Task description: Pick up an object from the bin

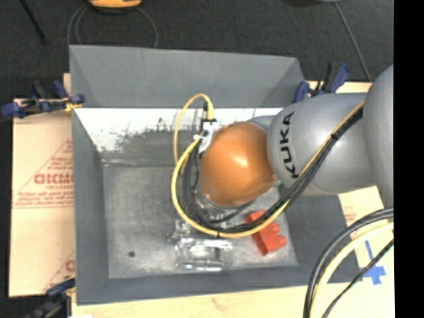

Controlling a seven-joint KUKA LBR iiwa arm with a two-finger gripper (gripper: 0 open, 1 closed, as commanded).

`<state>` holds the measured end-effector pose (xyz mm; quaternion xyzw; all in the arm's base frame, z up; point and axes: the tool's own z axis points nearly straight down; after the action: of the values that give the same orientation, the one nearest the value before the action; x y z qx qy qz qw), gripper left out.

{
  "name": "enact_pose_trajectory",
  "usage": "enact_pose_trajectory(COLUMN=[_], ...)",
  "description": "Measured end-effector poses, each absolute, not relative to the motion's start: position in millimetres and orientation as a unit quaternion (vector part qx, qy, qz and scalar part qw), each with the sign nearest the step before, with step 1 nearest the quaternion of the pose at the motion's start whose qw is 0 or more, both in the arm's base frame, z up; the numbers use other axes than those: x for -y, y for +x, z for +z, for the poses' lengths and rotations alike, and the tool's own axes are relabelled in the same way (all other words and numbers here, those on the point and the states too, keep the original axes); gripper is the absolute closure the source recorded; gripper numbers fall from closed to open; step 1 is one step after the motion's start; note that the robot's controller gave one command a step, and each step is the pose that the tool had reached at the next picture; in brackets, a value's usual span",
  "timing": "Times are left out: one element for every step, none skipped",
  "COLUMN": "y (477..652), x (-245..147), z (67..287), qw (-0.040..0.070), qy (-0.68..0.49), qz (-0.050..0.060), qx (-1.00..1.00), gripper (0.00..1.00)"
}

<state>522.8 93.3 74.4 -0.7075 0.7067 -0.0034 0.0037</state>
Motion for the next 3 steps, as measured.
enact_pose_trajectory(y=[536.8,576.2,551.9], x=[-178,-74,-26], z=[82,139,74], qw=[0.004,0.003,0.004], qy=[-0.649,-0.689,-0.745], qz=[0.001,-0.004,0.000], qx=[-0.760,-0.725,-0.667], gripper=[0.00,0.00,0.00])
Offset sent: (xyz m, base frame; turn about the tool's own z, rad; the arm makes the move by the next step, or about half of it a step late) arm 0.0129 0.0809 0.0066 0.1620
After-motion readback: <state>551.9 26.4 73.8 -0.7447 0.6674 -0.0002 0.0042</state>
